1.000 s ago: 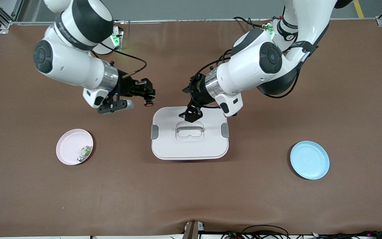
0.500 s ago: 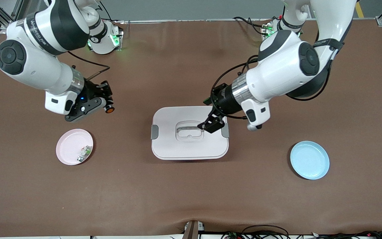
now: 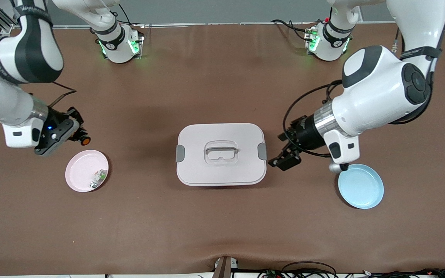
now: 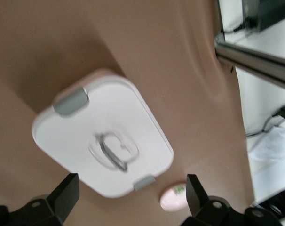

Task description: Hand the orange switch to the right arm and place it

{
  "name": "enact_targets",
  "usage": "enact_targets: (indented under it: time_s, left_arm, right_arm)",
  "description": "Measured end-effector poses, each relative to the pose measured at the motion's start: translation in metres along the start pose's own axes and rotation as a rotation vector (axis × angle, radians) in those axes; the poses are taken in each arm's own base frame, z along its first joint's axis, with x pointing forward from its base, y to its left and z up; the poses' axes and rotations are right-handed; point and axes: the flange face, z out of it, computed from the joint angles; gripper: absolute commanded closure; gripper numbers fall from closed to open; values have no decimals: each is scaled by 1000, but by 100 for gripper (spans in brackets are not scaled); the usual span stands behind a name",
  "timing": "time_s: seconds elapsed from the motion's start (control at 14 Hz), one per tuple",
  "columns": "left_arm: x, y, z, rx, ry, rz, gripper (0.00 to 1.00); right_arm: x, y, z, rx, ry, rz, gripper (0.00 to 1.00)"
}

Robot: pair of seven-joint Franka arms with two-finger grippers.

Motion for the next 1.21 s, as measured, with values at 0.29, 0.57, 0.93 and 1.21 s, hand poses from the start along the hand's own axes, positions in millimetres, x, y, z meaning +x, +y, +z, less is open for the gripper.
enact_targets:
  time_s: [0.29, 0.57, 0.93, 1.21]
  left_arm:
    - [12, -9, 10, 94, 158, 227, 0]
    - [44, -21, 11, 242, 315, 450, 0]
    - [116, -38, -30, 342, 385, 600, 0]
    - [130, -53, -75, 404, 394, 707, 0]
  right_arm:
    - [-27, 43, 39, -10, 1, -93, 100]
    - [-48, 81, 82, -10, -17, -169, 100]
    - [-47, 109, 131, -72, -22, -264, 100]
    - [-47, 122, 170, -67, -31, -264, 100]
